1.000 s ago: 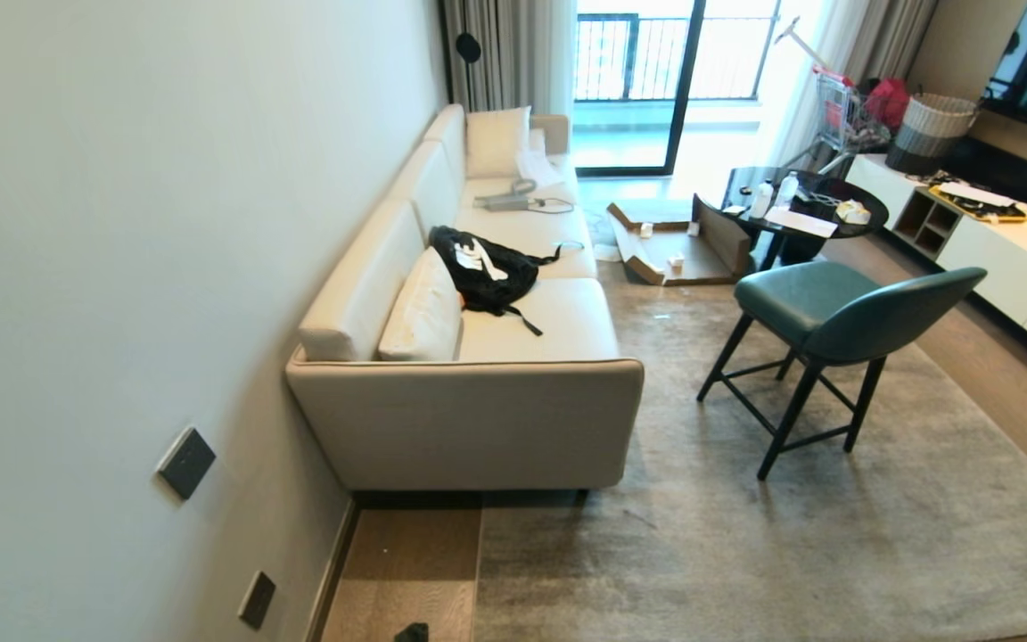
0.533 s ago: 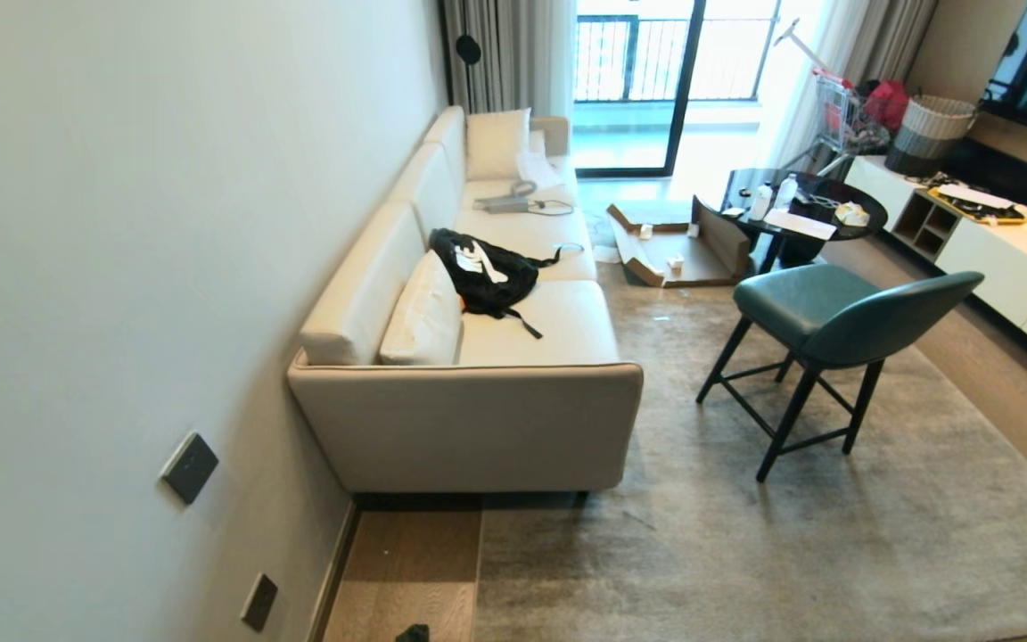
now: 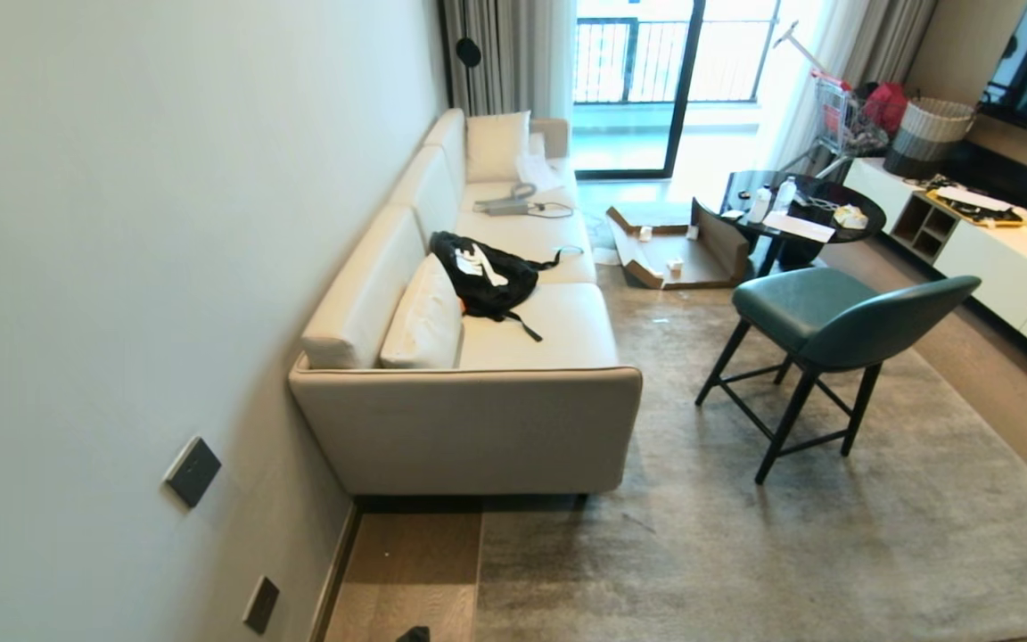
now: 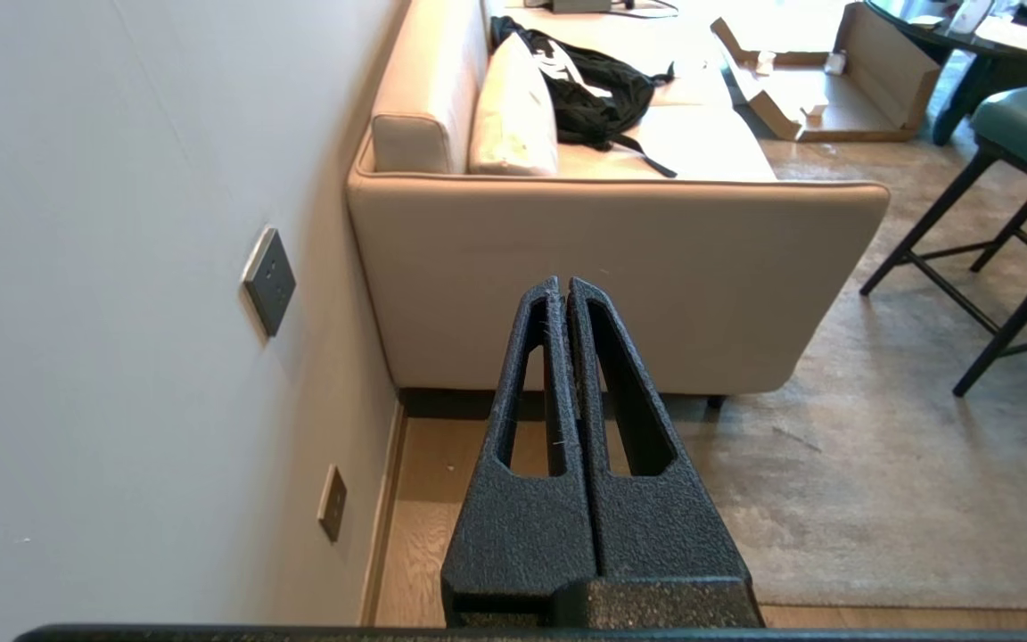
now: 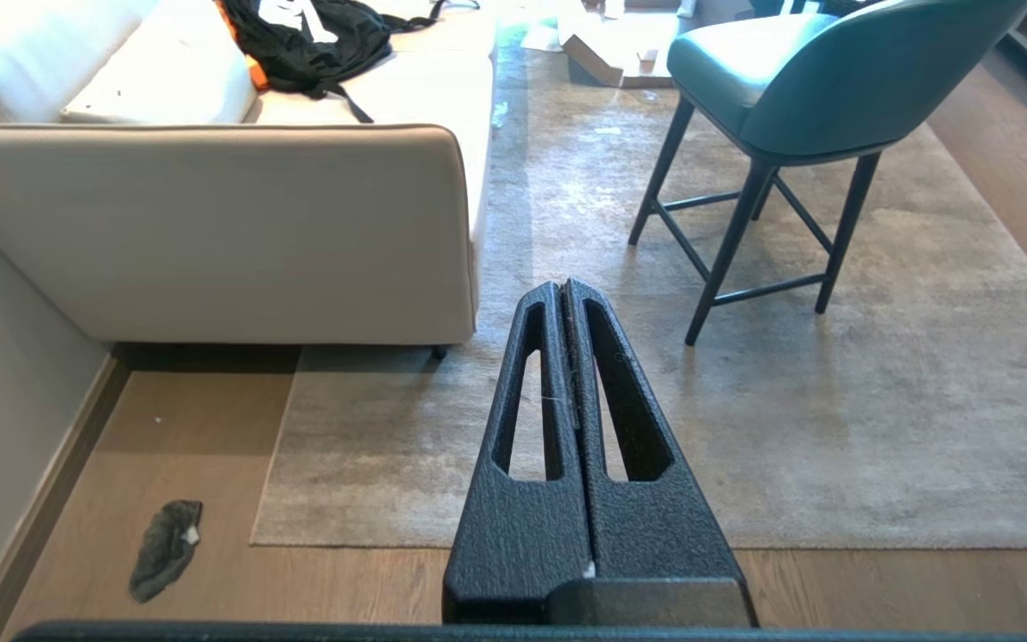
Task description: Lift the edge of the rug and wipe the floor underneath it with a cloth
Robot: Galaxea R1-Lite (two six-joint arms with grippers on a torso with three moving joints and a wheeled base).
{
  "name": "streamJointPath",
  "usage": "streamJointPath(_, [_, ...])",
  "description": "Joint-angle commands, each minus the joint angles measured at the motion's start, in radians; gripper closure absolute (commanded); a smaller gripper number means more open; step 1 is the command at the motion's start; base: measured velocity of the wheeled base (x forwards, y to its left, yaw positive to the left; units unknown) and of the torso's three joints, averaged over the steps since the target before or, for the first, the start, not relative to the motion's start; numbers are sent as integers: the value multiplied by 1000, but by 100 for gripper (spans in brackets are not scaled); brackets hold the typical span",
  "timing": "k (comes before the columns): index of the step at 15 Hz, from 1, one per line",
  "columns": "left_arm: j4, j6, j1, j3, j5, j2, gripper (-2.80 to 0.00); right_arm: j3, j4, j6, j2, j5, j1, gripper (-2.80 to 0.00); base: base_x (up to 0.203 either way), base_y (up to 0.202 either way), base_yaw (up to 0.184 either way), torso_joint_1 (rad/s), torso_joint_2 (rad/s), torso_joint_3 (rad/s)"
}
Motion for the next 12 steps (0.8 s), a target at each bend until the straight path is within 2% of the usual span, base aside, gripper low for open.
streamJointPath(1, [-1, 0, 0, 0, 1, 0, 0, 0, 0, 1, 1, 0, 0, 0, 0, 0, 0, 71, -125, -71])
streamJointPath(12, [-1, 0, 0, 0, 1, 0, 0, -1, 2, 4, 1, 0, 0, 0, 0, 0, 0, 6, -11, -6])
